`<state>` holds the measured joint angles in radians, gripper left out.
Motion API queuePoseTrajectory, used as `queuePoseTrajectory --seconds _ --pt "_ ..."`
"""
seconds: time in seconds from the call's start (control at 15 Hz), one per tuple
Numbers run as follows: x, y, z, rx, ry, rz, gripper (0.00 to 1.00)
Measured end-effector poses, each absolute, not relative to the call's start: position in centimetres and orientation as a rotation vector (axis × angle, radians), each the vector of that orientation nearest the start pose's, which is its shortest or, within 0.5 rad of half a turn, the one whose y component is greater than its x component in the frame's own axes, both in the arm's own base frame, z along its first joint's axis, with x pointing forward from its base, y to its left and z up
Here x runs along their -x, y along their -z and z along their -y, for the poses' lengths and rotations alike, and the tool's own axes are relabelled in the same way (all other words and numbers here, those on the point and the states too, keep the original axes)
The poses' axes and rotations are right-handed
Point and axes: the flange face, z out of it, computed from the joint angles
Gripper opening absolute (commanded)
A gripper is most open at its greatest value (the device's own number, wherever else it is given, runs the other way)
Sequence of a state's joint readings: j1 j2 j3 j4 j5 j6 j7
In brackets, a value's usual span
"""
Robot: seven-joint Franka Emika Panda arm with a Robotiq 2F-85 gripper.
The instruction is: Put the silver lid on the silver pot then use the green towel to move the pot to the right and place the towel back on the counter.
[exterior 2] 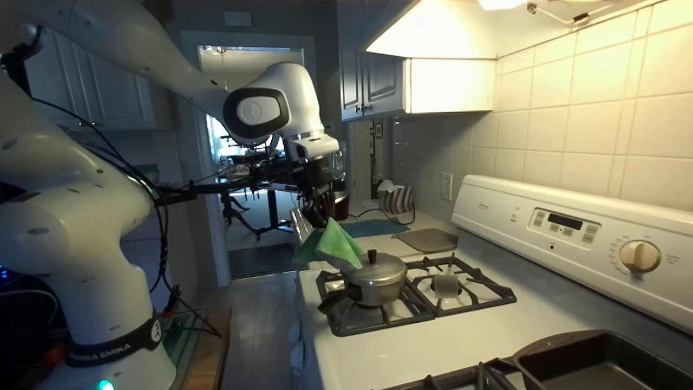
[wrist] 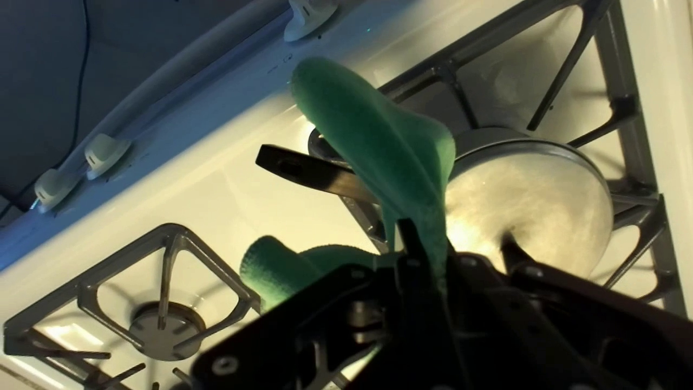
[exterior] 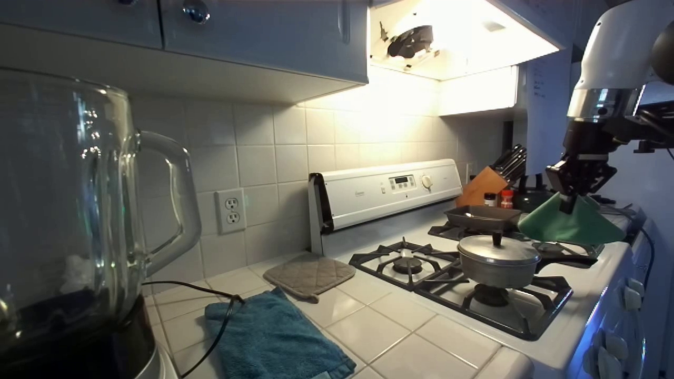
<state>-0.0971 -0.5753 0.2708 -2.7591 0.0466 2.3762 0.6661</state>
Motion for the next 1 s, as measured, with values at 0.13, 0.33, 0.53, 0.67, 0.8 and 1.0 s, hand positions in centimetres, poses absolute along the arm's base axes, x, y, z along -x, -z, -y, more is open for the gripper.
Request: queuePoseTrajectory --seconds 0.13,0.33,0.53,0.67,0.8,1.0 --pt "-36.3 -39.3 -5.2 3.032 0.318 -0.883 0.01" --pt "-36.6 -38.9 -4.6 3.024 0.303 -0.902 0.01" --pt "-36.9 -38.2 -4.5 3.02 0.294 -0.904 0.01" --pt "-37.1 -37.8 -4.5 3.019 0.29 -0.902 0.01" --pt "-37.3 -37.4 -4.5 3.019 0.288 -0.899 0.01" --pt "-37.5 -36.8 -4.3 3.023 0.28 -0.896 0.01"
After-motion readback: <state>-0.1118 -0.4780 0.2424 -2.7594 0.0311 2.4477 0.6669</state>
